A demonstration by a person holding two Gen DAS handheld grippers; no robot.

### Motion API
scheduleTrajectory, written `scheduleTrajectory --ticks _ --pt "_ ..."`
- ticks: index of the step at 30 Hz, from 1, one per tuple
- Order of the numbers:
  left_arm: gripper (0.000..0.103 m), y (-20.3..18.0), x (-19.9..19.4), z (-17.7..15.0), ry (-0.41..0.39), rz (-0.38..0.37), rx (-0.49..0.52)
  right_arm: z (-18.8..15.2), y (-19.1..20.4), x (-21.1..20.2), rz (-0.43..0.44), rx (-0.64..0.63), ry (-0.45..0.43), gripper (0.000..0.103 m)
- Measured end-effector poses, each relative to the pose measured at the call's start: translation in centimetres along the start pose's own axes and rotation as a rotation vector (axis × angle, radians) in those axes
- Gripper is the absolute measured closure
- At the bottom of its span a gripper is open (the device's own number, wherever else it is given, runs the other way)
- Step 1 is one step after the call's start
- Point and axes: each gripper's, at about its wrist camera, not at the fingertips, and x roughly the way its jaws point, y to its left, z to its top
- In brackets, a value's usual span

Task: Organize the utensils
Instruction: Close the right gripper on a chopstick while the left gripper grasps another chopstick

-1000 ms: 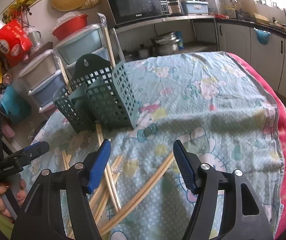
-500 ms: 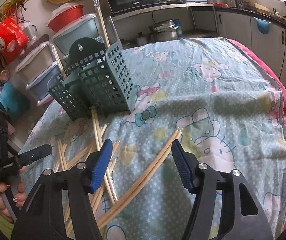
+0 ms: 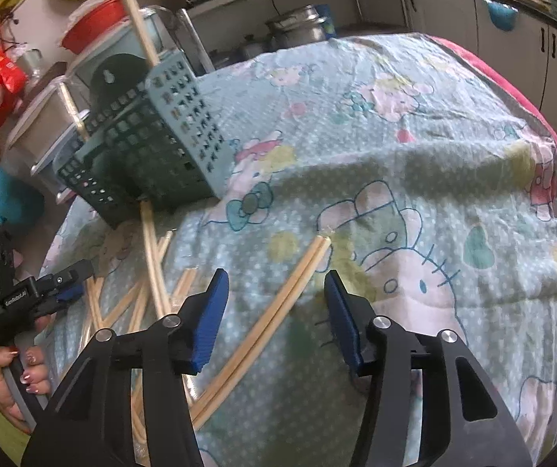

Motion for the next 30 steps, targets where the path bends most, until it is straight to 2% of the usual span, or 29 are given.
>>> scheduleTrajectory --ticks 4,9,12,16,23,30 --pt "0.067 0.0 0.2 0.3 -0.004 0.014 0.012 0.9 -0.6 1.1 -0.005 0.026 0.038 0.061" --pt "0.083 0.3 0.5 0.6 -0.004 0.029 0.015 2.1 -0.6 2.1 -0.051 0.030 0.064 0.065" --pt "0.088 0.7 0.5 0.8 -0.003 0.025 0.006 2.6 -0.4 2.7 -0.079 0.020 0.074 0.068" --pt "0.095 1.0 0.2 1.0 -0.015 0.017 -0.004 2.9 -0.4 3.2 -0.129 0.003 0.065 0.085" --pt "0.098 0.4 -1.3 1.2 -0.056 -0.006 0.013 2.7 -1.9 1.9 -0.048 0.079 0.024 0.095" --pt "0.098 -1.3 -3.5 1.5 -0.114 -0.024 0.064 2.7 -1.7 -0.9 0.026 0.071 -0.042 0.096"
